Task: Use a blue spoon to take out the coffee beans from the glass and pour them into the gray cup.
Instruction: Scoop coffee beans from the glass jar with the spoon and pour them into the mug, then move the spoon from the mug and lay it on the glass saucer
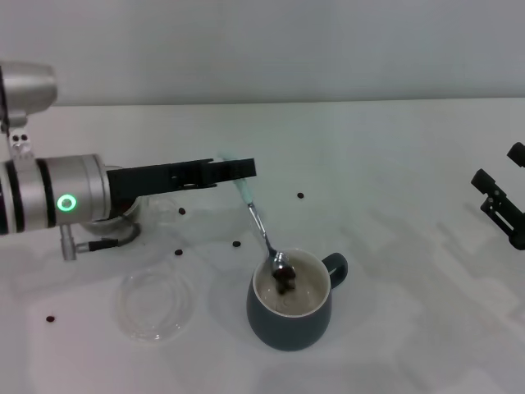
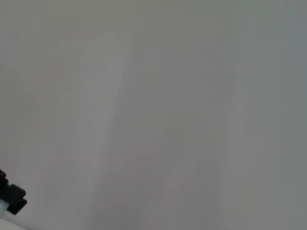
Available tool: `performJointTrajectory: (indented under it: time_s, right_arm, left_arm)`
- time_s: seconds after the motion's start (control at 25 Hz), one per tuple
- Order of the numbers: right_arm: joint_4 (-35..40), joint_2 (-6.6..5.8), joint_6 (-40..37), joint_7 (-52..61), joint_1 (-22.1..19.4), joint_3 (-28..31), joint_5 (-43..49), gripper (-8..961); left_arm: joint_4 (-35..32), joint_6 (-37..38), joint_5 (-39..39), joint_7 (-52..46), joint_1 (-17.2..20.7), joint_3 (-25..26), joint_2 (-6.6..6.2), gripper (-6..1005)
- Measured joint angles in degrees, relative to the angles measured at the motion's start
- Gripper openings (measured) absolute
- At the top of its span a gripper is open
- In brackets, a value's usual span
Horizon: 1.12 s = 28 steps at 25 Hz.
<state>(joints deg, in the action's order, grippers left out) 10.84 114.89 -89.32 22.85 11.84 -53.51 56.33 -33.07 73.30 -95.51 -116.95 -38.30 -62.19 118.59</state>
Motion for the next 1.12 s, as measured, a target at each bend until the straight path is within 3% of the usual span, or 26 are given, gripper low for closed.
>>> performJointTrajectory:
  time_s: [0.44,0.96,1.12]
  right_arm:
    - [-0.33,0.06,0.12,0.00,0.03,0.00,0.00,617]
    - [-0.38,0.14,0.12,0.00,-0.08,0.00,-0.09,617]
    - [-0.36,0.15,0.12,0.00,-0.01,0.00,-0.09,617]
  left_arm:
    - [-7.43,-0.05,-0.28,0.26,-0.20,-6.38,0.18,137]
    - [-11.02,-0.09,-1.42,0.35,0.00,-6.91,0.23,137]
    - [-12.70,-0.01,0.35,0.24,2.08,-5.78,0.03,137]
